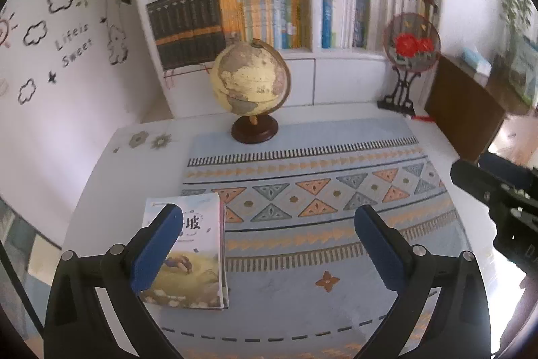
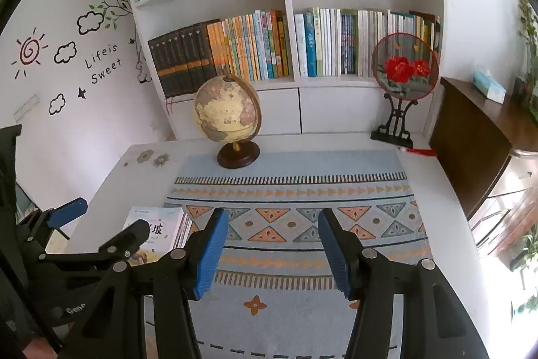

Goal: Organize books

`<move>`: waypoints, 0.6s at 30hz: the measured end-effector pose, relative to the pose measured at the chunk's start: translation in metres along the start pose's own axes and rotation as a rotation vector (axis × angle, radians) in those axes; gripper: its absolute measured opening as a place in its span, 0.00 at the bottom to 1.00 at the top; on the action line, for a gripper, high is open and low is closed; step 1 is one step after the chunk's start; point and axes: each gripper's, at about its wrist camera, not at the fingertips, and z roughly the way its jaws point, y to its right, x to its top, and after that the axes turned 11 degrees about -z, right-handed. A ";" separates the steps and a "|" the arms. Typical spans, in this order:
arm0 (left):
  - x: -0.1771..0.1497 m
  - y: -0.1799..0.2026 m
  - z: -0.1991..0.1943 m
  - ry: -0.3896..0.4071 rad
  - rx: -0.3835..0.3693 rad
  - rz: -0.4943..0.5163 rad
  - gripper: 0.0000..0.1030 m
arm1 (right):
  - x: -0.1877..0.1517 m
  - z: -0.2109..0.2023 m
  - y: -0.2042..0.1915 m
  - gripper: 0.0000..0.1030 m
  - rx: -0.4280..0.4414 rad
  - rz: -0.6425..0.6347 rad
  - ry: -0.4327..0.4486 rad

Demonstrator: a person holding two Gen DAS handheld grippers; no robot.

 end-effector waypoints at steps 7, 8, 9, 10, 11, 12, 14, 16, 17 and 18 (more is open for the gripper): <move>-0.005 0.007 0.005 -0.008 -0.024 0.016 0.99 | -0.004 0.006 0.003 0.52 -0.011 0.011 -0.020; -0.005 0.006 0.005 -0.010 -0.029 0.011 0.99 | -0.005 0.007 0.004 0.52 -0.017 0.013 -0.024; -0.005 0.006 0.005 -0.013 -0.029 0.004 0.99 | -0.005 0.008 0.004 0.52 -0.022 0.014 -0.029; -0.005 0.005 0.006 -0.017 -0.033 -0.004 0.99 | -0.006 0.009 0.005 0.52 -0.025 0.016 -0.033; -0.005 0.003 0.007 -0.021 -0.037 -0.007 0.99 | -0.007 0.010 0.005 0.52 -0.030 0.020 -0.039; -0.005 0.002 0.007 -0.024 -0.036 -0.014 0.99 | -0.007 0.011 0.006 0.52 -0.032 0.022 -0.043; -0.006 0.000 0.008 -0.025 -0.032 -0.026 0.99 | -0.009 0.012 0.006 0.52 -0.044 0.016 -0.050; -0.008 -0.004 0.010 -0.041 -0.022 -0.047 0.99 | -0.011 0.015 0.005 0.52 -0.058 -0.003 -0.059; -0.011 -0.007 0.012 -0.056 -0.017 -0.058 0.99 | -0.012 0.016 0.004 0.52 -0.057 -0.009 -0.067; -0.012 -0.008 0.013 -0.065 -0.014 -0.064 0.99 | -0.014 0.019 0.003 0.52 -0.050 -0.009 -0.078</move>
